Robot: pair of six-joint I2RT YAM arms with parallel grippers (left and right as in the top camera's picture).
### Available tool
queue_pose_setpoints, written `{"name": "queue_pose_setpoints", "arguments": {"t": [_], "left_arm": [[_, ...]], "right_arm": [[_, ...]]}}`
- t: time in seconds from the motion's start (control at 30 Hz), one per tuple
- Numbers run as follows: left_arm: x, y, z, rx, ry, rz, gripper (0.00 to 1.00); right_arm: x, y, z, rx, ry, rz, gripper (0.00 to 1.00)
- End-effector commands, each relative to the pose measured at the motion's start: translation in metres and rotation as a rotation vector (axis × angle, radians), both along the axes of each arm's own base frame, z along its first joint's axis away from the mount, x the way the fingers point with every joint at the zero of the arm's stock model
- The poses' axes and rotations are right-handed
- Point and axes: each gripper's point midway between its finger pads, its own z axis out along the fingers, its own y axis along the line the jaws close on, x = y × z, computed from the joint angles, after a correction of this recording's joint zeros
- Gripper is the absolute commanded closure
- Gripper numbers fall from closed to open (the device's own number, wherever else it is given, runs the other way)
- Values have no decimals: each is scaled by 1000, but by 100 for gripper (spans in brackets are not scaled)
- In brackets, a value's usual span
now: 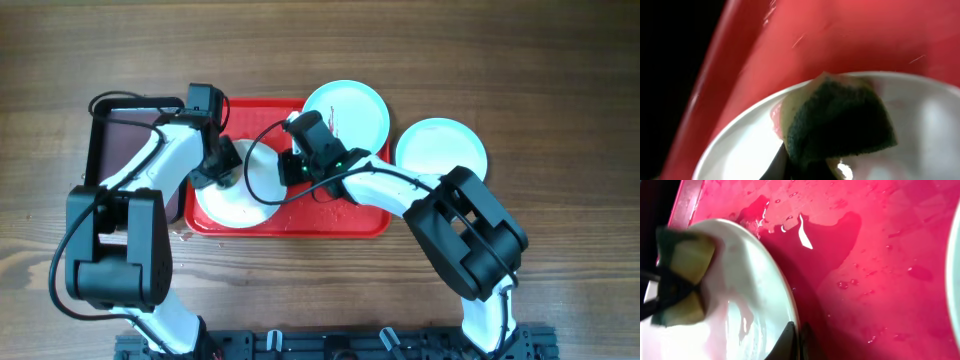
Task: Clean dirty plates on tray and stack at the side
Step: 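Scrub the second plate with the sponge while right gripper holds it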
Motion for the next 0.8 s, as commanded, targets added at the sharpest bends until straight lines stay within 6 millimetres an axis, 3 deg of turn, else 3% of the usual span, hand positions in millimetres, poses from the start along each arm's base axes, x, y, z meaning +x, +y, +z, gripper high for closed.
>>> {"name": "queue_pose_setpoints", "arguments": {"t": [0.0,0.13,0.27,0.37,0.5,0.6,0.77], "left_arm": [[-38,7,-7,18,152,51,96],[-57,-13,-5,-103,235,-7,96],[-57,-47,0,-310,226,-151,96],[-46,-64,4,-404,164,-225,96],[-19,-66,3,-403,55,-232,96],[6,-63,3,-372,-40,-189,96],[46,-3,2,-35,-193,33,96]], "right_arm": [[3,-7,-11,-33,6,-11,96],[3,-8,-11,-33,7,-13,96],[3,-8,-11,-33,7,-13,96],[3,-7,-10,-29,8,-10,96],[1,-5,-10,-21,16,0,96],[1,-5,-10,-21,16,0,95],[-1,-5,-11,-20,25,5,96]]}}
